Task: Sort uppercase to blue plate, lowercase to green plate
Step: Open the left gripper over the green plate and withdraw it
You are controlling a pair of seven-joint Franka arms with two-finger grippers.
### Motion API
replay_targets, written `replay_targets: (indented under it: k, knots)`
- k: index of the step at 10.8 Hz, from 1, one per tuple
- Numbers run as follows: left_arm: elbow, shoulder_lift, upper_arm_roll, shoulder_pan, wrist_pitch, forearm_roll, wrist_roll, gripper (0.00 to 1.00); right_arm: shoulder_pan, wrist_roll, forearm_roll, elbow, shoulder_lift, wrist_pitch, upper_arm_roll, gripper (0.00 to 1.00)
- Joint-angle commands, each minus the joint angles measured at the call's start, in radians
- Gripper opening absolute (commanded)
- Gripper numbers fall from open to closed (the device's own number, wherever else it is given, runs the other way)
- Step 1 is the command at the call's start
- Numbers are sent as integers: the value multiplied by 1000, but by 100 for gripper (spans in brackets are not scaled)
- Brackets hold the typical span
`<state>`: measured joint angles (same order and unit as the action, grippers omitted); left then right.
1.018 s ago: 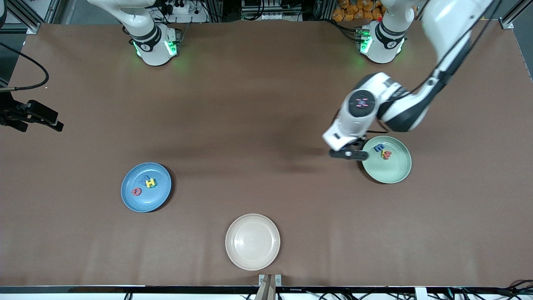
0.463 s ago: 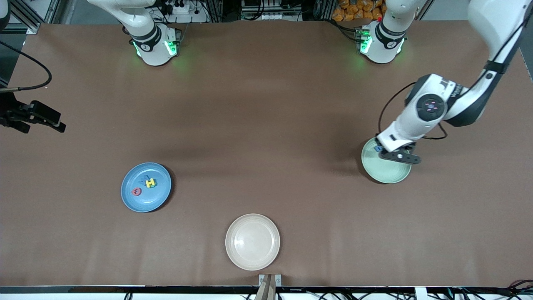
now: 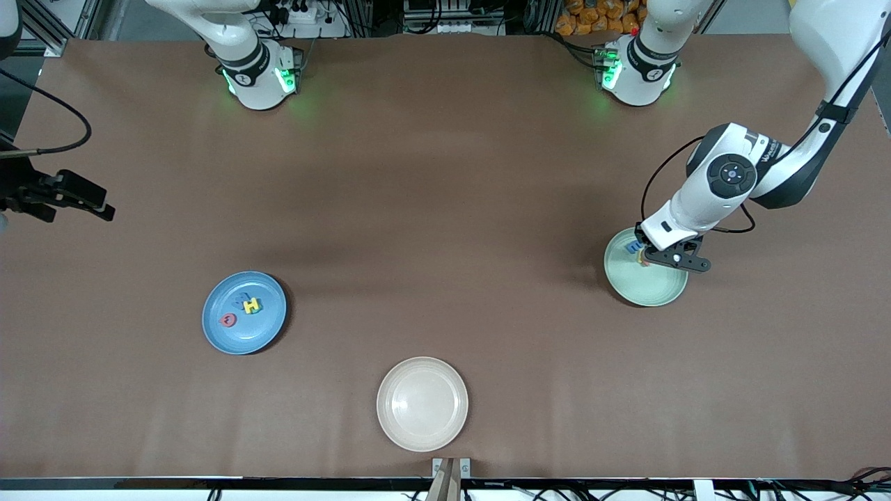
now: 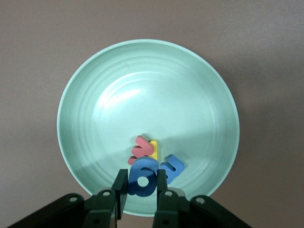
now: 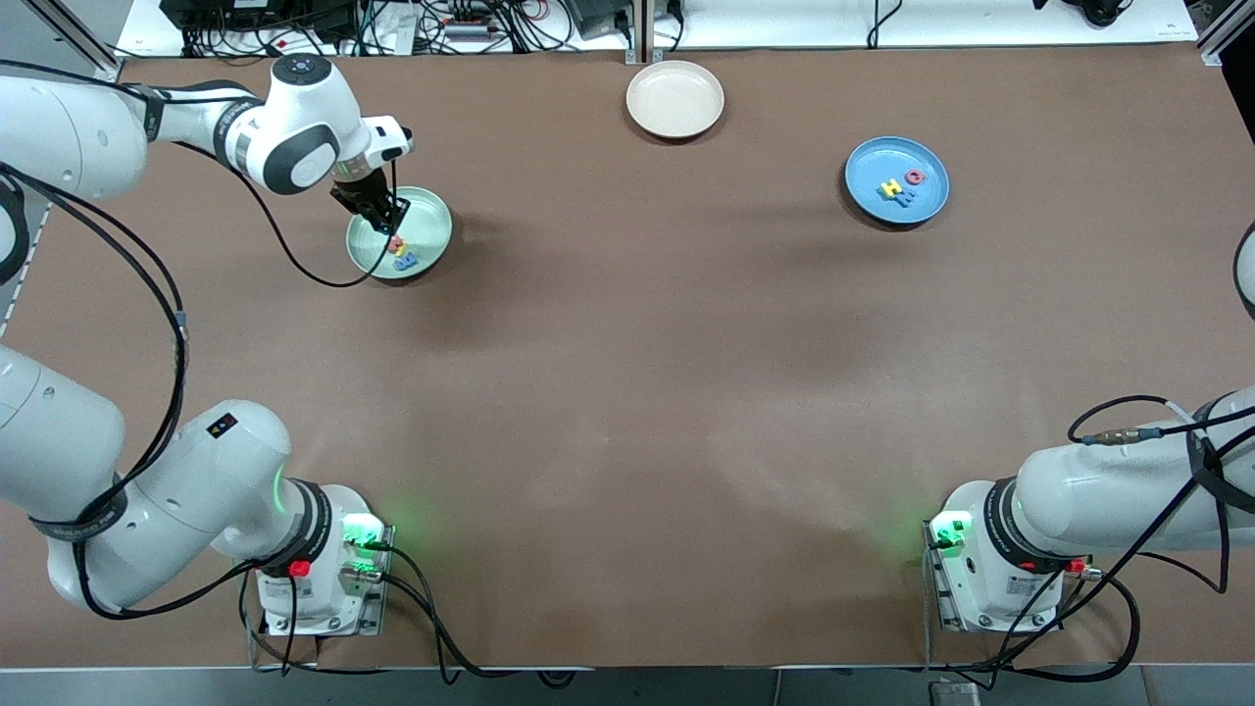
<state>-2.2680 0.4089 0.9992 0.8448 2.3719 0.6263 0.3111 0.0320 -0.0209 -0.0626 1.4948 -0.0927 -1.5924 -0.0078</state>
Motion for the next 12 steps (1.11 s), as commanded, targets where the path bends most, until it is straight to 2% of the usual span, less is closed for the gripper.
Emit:
replay_targets:
  k: [1, 2, 4, 5, 7, 8, 10, 12]
  knots:
    - [-1, -5, -8, 8, 10, 27, 9, 100, 3, 13, 35, 22, 5, 8, 6, 100]
    - [2, -12, -8, 8, 10, 26, 22, 100, -3, 13, 82, 22, 10, 9, 11, 100]
    - [37, -48, -4, 29, -38, 9, 11, 100, -9, 10, 84, 19, 14, 18, 11, 100]
    - [73, -61, 28, 65, -96, -15, 5, 100, -7, 7, 83, 18, 14, 19, 11, 100]
    - [200, -68, 142, 178, -253, -121, -88, 100, -6, 4, 76, 15, 14, 17, 11, 100]
    - [266, -68, 165, 221, -310, -176, -171, 100, -7, 4, 75, 15, 14, 15, 9, 100]
    - [364, -68, 164, 244, -400, -238, -292, 100, -10, 2, 70, 10, 14, 17, 9, 100]
    - [489, -67, 171, 244, -530, -240, -297, 100, -7, -1, 49, 4, 14, 19, 8, 100]
